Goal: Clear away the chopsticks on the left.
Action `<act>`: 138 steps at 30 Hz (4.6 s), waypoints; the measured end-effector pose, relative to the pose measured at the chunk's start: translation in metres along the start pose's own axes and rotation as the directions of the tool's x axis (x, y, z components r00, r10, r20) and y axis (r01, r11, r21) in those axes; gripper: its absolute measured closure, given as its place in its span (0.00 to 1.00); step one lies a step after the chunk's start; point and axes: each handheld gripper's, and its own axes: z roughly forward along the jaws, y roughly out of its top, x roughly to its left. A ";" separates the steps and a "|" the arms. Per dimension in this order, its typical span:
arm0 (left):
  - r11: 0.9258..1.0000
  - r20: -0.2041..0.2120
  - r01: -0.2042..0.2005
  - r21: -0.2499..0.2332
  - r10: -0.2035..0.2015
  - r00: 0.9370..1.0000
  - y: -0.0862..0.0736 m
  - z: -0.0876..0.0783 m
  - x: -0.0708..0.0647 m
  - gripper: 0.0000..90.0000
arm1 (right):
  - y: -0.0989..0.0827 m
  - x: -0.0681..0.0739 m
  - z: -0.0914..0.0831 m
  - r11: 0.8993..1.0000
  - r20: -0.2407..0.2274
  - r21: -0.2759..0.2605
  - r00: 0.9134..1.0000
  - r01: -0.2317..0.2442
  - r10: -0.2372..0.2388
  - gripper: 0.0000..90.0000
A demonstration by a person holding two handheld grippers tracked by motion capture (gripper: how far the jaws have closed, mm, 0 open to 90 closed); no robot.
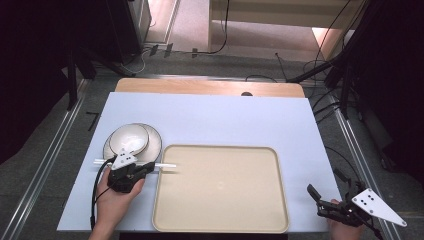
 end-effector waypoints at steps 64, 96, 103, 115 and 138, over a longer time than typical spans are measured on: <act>0.998 0.017 0.049 -0.046 -0.048 0.999 0.021 0.020 0.013 0.79 | -0.003 -0.002 0.002 1.000 -0.016 0.016 1.000 -0.012 0.013 0.03; 0.992 0.053 -0.006 -0.127 0.012 0.999 -0.014 -0.098 0.072 0.74 | -0.002 -0.002 0.002 1.000 -0.007 0.011 1.000 0.008 -0.008 0.03; 0.999 0.060 -0.041 -0.019 0.042 0.997 -0.027 -0.101 0.078 0.75 | -0.001 -0.002 0.002 1.000 -0.007 0.012 1.000 0.009 -0.009 0.03; 0.995 0.008 -0.075 0.059 0.074 0.997 -0.033 -0.086 0.077 0.74 | -0.001 -0.001 0.002 1.000 -0.010 0.015 1.000 0.008 -0.008 0.03; 0.988 -0.035 -0.114 0.103 0.118 0.992 -0.035 -0.076 0.072 0.75 | -0.001 -0.001 0.002 1.000 -0.011 0.017 1.000 0.007 -0.007 0.03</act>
